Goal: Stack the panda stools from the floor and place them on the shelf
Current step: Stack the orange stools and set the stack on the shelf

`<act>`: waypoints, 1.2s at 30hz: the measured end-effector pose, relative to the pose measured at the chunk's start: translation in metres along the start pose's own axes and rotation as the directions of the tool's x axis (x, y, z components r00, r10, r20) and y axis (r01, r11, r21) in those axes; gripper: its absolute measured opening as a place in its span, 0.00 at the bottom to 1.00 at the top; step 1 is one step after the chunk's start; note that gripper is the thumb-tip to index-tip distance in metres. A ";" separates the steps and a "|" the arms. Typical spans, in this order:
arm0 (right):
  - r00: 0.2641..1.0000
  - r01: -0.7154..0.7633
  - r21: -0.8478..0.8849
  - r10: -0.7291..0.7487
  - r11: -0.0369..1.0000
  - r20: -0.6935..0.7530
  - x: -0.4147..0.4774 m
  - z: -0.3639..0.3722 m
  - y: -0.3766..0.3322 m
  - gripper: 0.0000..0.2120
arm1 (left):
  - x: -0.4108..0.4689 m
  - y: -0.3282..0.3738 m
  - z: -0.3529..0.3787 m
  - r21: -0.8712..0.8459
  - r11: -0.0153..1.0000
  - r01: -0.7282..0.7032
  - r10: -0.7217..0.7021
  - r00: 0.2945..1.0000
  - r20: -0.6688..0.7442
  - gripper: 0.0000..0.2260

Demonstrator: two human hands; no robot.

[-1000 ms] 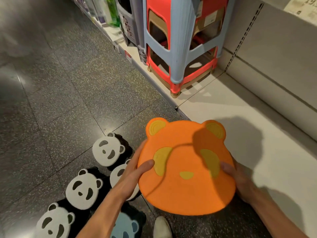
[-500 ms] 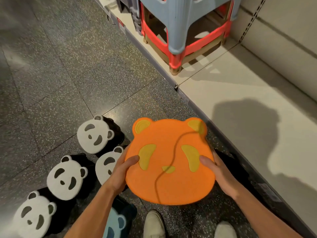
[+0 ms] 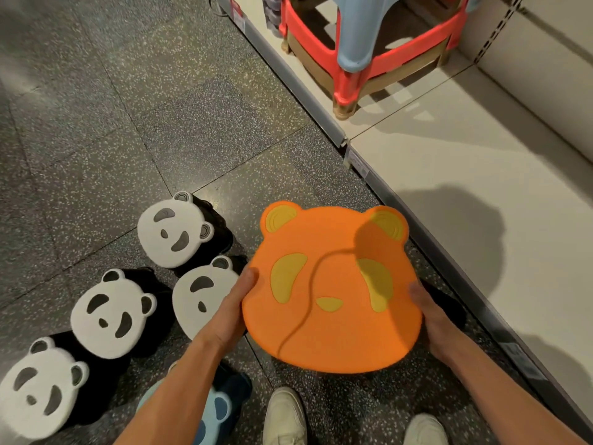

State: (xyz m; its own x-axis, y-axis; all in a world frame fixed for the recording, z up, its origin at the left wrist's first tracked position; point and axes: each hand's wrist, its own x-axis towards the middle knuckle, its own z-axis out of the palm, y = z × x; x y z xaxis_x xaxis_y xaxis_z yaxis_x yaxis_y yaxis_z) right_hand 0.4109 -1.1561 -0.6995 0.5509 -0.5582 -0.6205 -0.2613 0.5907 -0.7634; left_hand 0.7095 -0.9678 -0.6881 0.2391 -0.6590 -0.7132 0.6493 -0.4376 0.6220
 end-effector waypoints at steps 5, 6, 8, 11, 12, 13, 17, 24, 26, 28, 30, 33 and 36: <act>0.999 -0.040 0.063 0.039 0.997 0.016 0.004 -0.003 0.011 0.61 | 0.003 0.000 -0.003 -0.022 1.000 0.000 0.001 0.999 0.050 0.47; 0.999 -0.037 0.089 0.035 0.995 0.033 0.004 -0.003 0.012 0.62 | 0.004 -0.001 -0.005 -0.020 1.000 0.001 0.001 0.997 0.078 0.48; 0.997 -0.033 0.127 0.024 0.991 0.075 0.004 -0.006 0.013 0.62 | 0.005 -0.003 -0.011 0.006 1.000 -0.015 0.014 0.992 0.125 0.49; 0.993 -0.008 0.116 -0.006 0.993 0.120 0.005 -0.010 0.011 0.63 | 0.008 -0.003 -0.019 -0.002 0.999 -0.051 0.051 0.990 0.133 0.49; 0.991 -0.003 0.113 -0.012 0.994 0.131 0.005 -0.011 0.011 0.63 | 0.009 -0.004 -0.021 -0.004 0.998 -0.060 0.060 0.989 0.136 0.49; 0.990 0.001 0.114 -0.017 0.993 0.137 0.006 -0.012 0.011 0.62 | 0.011 -0.005 -0.021 0.003 0.998 -0.070 0.068 0.986 0.153 0.48; 0.994 0.041 0.099 -0.051 0.994 0.098 0.004 -0.005 0.008 0.60 | 0.012 -0.009 -0.016 -0.038 0.993 -0.112 0.116 0.985 0.130 0.40; 0.993 0.107 0.095 -0.110 0.990 0.029 -0.005 -0.008 0.013 0.32 | 0.007 -0.018 -0.020 -0.016 0.981 -0.194 0.195 0.979 0.052 0.34; 0.994 0.107 0.031 -0.108 0.994 0.035 0.001 -0.011 0.011 0.26 | 0.012 -0.015 -0.017 0.021 0.979 -0.204 0.203 0.979 0.033 0.29; 0.995 0.077 -0.043 -0.074 0.996 0.066 0.003 -0.012 0.005 0.26 | 0.016 -0.009 -0.011 0.041 0.984 -0.173 0.172 0.985 0.020 0.24; 0.992 0.066 -0.079 -0.057 0.995 0.114 0.002 -0.012 0.003 0.36 | 0.016 -0.009 -0.009 0.059 0.985 -0.160 0.160 0.987 0.018 0.23; 0.980 0.129 -0.090 -0.113 0.988 0.166 -0.006 -0.006 -0.003 0.52 | 0.007 -0.009 -0.013 0.119 0.978 -0.169 0.159 0.983 0.088 0.28; 0.959 0.253 -0.189 -0.220 0.949 0.179 -0.010 0.002 -0.011 0.58 | 0.001 -0.006 -0.013 0.217 0.952 -0.215 0.185 0.971 0.149 0.48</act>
State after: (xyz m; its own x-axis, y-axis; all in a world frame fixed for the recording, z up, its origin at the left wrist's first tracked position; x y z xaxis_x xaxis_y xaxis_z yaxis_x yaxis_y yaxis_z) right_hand 0.4100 -1.1561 -0.6847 0.7274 -0.5614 -0.3946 -0.2579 0.3092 -0.9154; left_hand 0.7158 -0.9577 -0.6964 0.2450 -0.8123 -0.5292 0.4102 -0.4077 0.8158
